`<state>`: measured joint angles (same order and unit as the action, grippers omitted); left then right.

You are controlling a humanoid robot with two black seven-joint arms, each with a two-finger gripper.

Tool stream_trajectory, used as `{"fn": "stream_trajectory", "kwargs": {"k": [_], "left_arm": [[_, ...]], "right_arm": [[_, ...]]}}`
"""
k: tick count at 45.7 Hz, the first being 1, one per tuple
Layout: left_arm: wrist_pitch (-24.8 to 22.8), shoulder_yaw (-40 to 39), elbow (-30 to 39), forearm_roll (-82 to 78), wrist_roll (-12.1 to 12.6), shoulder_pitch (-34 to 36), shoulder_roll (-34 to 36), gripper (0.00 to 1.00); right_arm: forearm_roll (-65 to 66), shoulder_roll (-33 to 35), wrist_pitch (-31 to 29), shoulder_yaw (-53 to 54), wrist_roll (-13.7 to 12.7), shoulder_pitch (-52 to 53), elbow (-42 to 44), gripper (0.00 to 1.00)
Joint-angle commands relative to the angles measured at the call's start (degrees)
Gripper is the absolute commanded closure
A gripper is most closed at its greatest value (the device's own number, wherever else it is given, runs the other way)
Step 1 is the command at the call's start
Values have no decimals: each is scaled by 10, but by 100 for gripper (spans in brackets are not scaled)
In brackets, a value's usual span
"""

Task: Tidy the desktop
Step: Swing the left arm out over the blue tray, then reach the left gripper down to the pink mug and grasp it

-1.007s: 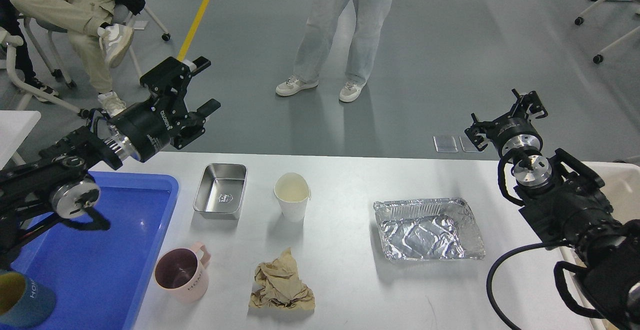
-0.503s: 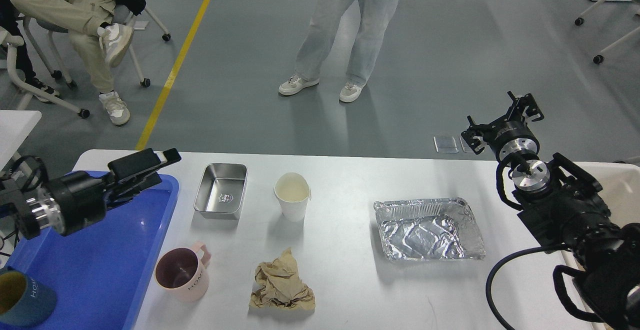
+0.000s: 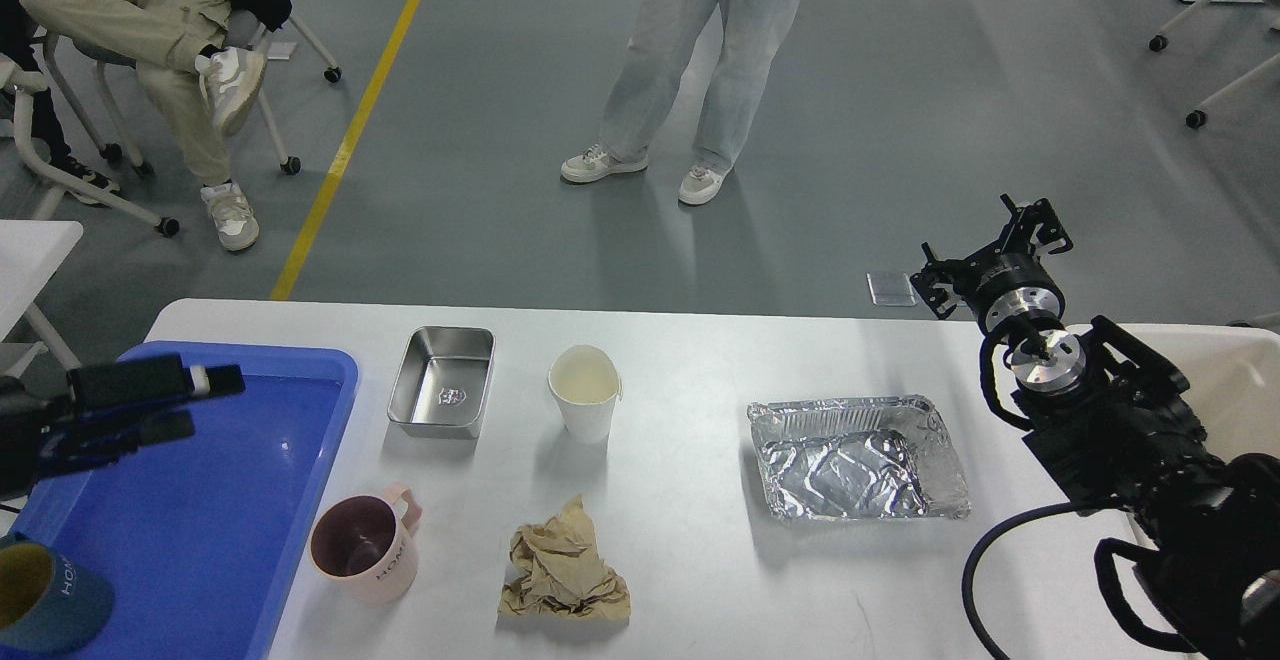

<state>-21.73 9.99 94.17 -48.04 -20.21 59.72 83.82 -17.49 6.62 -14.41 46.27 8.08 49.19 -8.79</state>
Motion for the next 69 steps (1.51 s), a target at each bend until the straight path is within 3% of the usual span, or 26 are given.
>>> {"fn": "stream_trajectory", "kwargs": {"k": [1,10,16,26,32,38,45,61,69], "left_arm": [[4,7,0,-21,32,-2,22,1],[27,2,1,-10,72,-2,43,4],[37,-5,4,-5,80,0,48,4],[-48,-69,1,-6,89,29,67,3],[-55,-69,-1,-5,103,30,65,3],[-67,-67,0,-4,99,28,66,4],[-67,-66,0,-4,96,27,66,5],[-60,-60,-6,-67,149,24,35,5],[-40,-36,-10,-101,155,23,5,5]], "right_arm": [[0,-2,0,1,0,-4,0,0],[0,-11,-8,2,1,-7,0,0],[0,-19,-8,3,1,-8,0,0],[0,-28,-8,5,1,-8,0,0],[0,-27,-8,6,1,-9,0,0],[0,-27,-8,6,1,-9,0,0],[0,-29,-8,6,1,-9,0,0],[0,-31,-8,6,1,-9,0,0],[0,-31,-8,5,1,-9,0,0]]}}
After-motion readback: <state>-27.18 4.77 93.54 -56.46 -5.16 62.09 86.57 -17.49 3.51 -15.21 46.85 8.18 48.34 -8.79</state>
